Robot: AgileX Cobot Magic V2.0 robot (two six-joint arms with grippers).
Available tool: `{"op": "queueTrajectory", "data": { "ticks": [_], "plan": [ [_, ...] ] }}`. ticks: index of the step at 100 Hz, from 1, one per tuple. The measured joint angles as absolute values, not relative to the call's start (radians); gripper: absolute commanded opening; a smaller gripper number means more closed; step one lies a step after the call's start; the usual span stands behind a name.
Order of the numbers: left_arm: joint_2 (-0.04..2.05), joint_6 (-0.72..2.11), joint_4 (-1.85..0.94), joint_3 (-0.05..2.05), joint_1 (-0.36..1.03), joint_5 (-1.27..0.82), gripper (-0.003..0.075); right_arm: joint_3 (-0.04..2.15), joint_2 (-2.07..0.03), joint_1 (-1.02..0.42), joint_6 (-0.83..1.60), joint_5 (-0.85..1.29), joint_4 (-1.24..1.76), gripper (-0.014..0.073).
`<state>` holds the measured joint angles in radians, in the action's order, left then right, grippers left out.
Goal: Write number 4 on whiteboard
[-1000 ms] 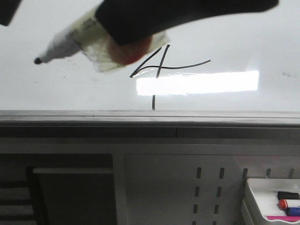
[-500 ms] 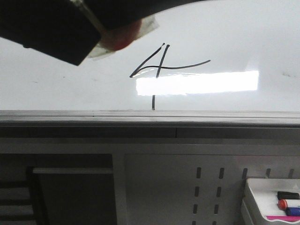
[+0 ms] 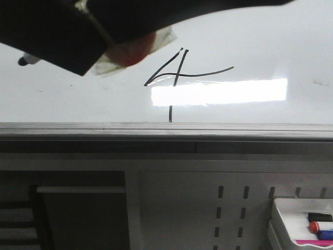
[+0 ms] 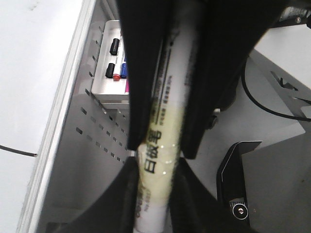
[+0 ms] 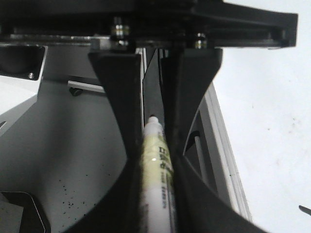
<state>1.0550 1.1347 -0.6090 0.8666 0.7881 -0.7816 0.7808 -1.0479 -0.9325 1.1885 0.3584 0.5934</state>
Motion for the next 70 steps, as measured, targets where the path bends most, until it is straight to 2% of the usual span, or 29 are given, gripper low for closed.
{"op": "queueTrajectory", "data": {
  "ticks": [8,28,35,47,54,70],
  "plan": [
    [1.055,1.135,-0.602,0.868,0.790,-0.782,-0.0020,0.781,-1.048,-0.933,1.189,0.358,0.600,0.0102],
    [1.055,1.131,-0.598,0.868,0.790,-0.780,-0.0020,0.781,-1.048,-0.933,1.189,0.352,0.611,0.0126],
    [1.055,1.128,-0.598,0.868,0.790,-0.780,-0.0020,0.781,-1.048,-0.933,1.189,0.349,0.612,0.0181],
    [1.055,1.110,-0.593,0.868,0.790,-0.774,-0.0020,0.781,-1.048,-0.933,1.189,0.339,0.616,0.0364],
    [1.055,1.104,-0.590,0.864,0.790,-0.767,-0.0020,0.781,-1.048,-0.933,1.189,0.334,0.618,0.0442],
    [1.055,1.080,-0.590,0.835,0.790,-0.767,-0.0020,0.781,-1.000,-0.933,1.189,0.279,0.622,0.0458]
  ]
}}
